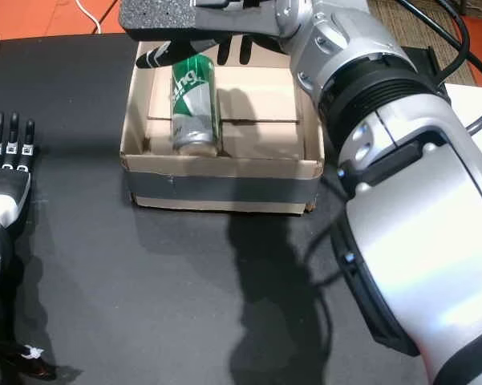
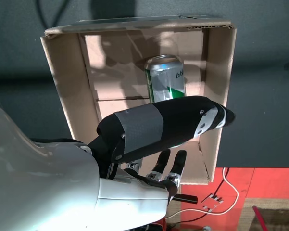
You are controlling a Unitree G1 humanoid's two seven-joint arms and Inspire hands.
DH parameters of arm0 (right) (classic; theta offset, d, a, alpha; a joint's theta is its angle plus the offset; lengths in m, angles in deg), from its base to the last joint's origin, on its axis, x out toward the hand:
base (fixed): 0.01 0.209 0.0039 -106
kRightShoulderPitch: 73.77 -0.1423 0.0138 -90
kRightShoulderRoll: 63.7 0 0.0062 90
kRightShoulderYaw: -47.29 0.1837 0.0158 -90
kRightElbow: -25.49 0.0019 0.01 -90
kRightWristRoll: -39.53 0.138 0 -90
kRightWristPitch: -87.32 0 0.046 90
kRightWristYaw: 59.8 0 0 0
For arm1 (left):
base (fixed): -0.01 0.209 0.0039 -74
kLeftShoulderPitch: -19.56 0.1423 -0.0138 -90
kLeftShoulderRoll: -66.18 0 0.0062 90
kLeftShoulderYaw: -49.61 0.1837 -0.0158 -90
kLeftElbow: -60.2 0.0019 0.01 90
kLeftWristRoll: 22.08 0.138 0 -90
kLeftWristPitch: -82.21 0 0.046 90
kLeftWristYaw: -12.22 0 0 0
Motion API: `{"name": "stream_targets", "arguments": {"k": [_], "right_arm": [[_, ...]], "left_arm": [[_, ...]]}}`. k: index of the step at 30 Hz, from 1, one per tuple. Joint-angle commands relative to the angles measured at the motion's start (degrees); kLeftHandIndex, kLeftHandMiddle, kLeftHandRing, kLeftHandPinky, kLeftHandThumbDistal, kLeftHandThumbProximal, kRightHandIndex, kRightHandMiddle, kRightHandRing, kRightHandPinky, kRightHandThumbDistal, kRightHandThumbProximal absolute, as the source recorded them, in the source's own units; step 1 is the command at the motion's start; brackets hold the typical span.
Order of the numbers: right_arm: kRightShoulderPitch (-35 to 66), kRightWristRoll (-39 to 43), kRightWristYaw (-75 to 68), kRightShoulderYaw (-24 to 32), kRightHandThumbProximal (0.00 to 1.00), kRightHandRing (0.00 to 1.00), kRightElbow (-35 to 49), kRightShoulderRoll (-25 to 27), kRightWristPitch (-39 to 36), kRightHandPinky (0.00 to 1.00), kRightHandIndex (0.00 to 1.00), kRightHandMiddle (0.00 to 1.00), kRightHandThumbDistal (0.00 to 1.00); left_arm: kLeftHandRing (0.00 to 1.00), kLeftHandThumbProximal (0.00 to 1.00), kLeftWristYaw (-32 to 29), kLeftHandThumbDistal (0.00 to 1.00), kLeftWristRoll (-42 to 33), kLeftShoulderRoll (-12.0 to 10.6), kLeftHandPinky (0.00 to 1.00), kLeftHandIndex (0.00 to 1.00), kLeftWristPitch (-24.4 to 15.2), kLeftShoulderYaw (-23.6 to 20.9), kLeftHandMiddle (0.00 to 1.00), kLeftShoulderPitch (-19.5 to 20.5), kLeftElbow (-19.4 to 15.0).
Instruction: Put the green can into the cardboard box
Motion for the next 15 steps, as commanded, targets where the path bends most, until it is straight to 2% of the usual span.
{"name": "stream_targets", "arguments": {"k": [1,5,6,7,8,9,10,11,14,15], "right_arm": [[-0.6,-0.1,0.1,-0.4,0.75,0.69,0.2,0.2,-0.6,0.81,0.48,0.59,0.93],[-1.4,-0.3,0.0,-0.6,0.72,0.71,0.3,0.8,-2.1,0.81,0.53,0.63,0.90],[-1.8,-0.7,-0.5,-1.1,0.69,0.70,0.5,1.1,-3.3,0.80,0.54,0.60,0.81],[-2.2,-1.3,-1.6,-1.7,0.67,0.69,0.6,1.5,-4.8,0.79,0.57,0.60,0.79],[-2.6,-1.9,-3.7,-2.3,0.66,0.69,0.8,1.9,-6.4,0.78,0.63,0.62,0.83],[-2.8,-1.8,-6.2,-2.2,0.60,0.70,1.2,2.4,-8.1,0.78,0.68,0.64,0.82],[-2.8,-1.1,-9.3,-1.4,0.53,0.70,1.6,2.9,-10.2,0.78,0.68,0.65,0.75],[-2.4,-0.4,-13.9,-0.5,0.48,0.72,2.1,3.6,-12.9,0.79,0.67,0.66,0.73],[-1.1,0.1,-27.3,0.5,0.54,0.81,3.5,5.5,-18.9,0.86,0.63,0.71,0.76],[-0.5,-0.1,-31.7,0.7,0.62,0.83,4.1,6.4,-20.9,0.89,0.62,0.73,0.83]], "left_arm": [[0.73,1.00,0.2,0.00,0.2,0.3,0.83,0.59,0.1,0.0,0.62,0.3,0.6],[0.72,1.00,0.0,0.00,0.3,0.2,0.81,0.59,0.0,0.1,0.61,0.3,0.7],[0.71,1.00,-0.1,0.00,0.2,0.2,0.81,0.58,0.1,0.0,0.60,0.3,0.7],[0.70,0.99,-0.2,0.00,0.2,0.2,0.81,0.58,0.0,0.0,0.60,0.4,0.7],[0.69,0.99,0.2,0.00,0.2,0.2,0.80,0.57,0.0,0.0,0.59,0.3,0.7],[0.68,0.98,0.5,0.00,0.2,0.2,0.79,0.57,0.0,-0.1,0.58,0.2,0.7],[0.69,0.98,0.6,0.00,0.2,0.2,0.78,0.57,-0.1,0.0,0.58,0.2,0.7],[0.68,0.98,0.6,0.00,0.2,0.2,0.78,0.57,-0.1,0.0,0.57,0.2,0.7],[0.68,0.97,0.3,0.00,0.2,0.4,0.77,0.57,0.1,0.0,0.59,0.3,0.7],[0.69,0.97,0.2,0.00,0.2,0.5,0.78,0.56,0.1,0.0,0.59,0.4,0.7]]}}
